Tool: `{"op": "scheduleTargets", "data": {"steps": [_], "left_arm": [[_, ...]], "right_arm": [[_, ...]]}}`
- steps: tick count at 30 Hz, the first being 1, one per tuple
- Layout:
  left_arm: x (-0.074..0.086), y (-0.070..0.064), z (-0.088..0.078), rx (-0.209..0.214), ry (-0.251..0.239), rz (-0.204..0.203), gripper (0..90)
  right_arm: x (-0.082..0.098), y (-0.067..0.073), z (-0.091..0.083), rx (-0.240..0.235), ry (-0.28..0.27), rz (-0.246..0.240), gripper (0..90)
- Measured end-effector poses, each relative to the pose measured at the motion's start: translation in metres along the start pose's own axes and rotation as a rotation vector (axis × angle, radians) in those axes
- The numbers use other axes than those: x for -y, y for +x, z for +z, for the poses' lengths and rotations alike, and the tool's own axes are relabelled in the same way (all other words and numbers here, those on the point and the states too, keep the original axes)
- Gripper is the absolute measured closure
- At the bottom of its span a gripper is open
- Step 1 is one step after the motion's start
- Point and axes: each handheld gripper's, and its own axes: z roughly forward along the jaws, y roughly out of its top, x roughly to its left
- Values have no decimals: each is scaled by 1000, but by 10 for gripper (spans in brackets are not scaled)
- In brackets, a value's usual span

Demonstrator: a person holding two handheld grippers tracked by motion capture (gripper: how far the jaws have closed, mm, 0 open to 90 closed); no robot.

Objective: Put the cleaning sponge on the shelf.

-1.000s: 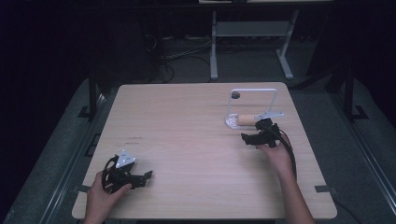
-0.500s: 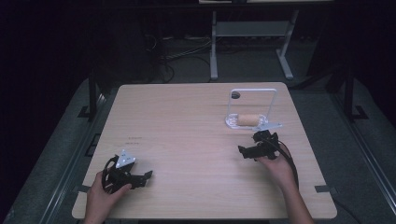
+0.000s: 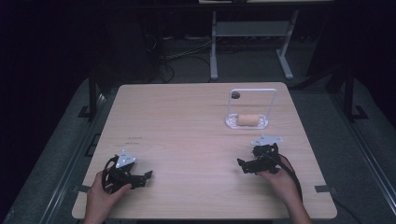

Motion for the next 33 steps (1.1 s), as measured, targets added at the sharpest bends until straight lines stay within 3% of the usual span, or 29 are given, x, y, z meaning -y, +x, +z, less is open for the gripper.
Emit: {"op": "scheduleTargets", "data": {"steps": [15,22,33], "left_arm": [[0,0,0,0,0,0,129],[0,0,0,0,0,0,129],[0,0,0,0,-1,0,129]], "right_arm": [[30,22,-12,-8,5,-25,26],[35,25,-15,-11,5,-25,26],[41,27,-5,-34,31,-41,14]]}}
